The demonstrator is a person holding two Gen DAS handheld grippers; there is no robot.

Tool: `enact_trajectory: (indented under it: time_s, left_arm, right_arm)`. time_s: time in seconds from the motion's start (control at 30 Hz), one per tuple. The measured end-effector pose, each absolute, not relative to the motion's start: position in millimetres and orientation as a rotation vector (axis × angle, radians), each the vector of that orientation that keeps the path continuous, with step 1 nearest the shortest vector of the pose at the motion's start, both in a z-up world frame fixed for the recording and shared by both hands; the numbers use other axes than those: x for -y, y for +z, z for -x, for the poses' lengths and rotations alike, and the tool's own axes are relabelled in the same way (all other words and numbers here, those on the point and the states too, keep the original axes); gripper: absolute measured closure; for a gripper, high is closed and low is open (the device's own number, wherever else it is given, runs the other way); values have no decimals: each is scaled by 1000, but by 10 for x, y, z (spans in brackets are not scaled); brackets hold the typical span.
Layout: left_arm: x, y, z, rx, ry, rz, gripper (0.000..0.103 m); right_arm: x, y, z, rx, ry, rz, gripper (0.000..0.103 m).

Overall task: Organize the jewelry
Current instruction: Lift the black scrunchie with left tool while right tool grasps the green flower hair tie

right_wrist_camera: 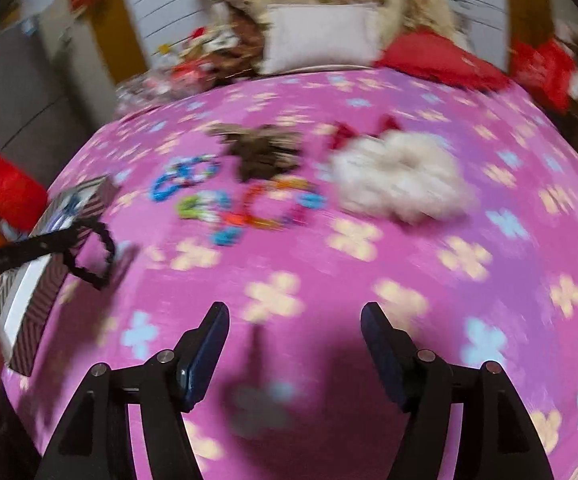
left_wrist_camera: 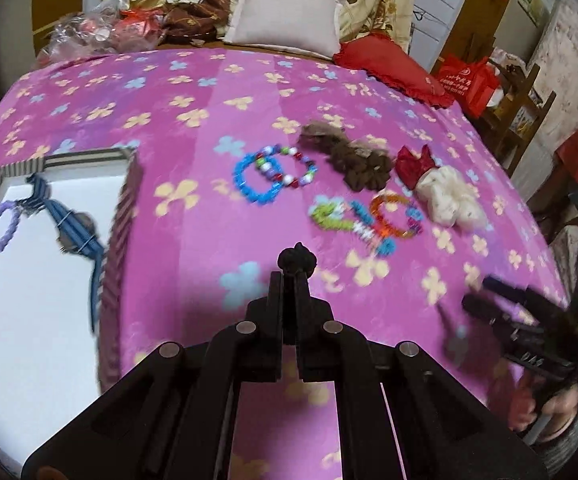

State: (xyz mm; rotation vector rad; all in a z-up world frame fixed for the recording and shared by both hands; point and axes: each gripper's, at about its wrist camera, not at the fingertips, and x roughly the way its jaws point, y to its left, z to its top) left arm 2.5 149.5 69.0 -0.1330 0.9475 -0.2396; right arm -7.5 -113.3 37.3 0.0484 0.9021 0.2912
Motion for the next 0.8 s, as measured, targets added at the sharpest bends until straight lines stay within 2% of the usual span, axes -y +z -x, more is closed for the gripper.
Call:
enact_trajectory:
  time_s: [0.07, 0.17, 0.63, 0.67, 0.7, 0.73, 0.8]
  left_arm:
    - [-1572, 679, -1, -942, -232, 139, 100]
    - [-1690, 724, 38, -911, -230, 146, 100]
    - [-2160, 866, 100, -866, -247, 238, 100]
    - [-2187, 875, 100, -865, -242, 245, 100]
    - [-2220, 885, 103, -863, -235, 252, 100]
    - [-2255, 895, 103, -861, -226, 258, 100]
    - [-2300, 914, 105, -857, -216, 266, 100]
  right_arm:
    - [883, 413, -82, -922, 332, -23, 37]
    - [556, 433, -317, -937, 359, 34, 45]
    - [-238, 155, -1082, -1046, 288, 75, 45]
    - [-241, 137, -1109, -1053, 270, 68, 49]
    - [-246, 138, -1122, -1044, 244, 81, 61]
    - [-260, 134, -1128, -1038, 216, 108, 67]
    - [-258, 149, -1118, -1038, 224, 113, 92]
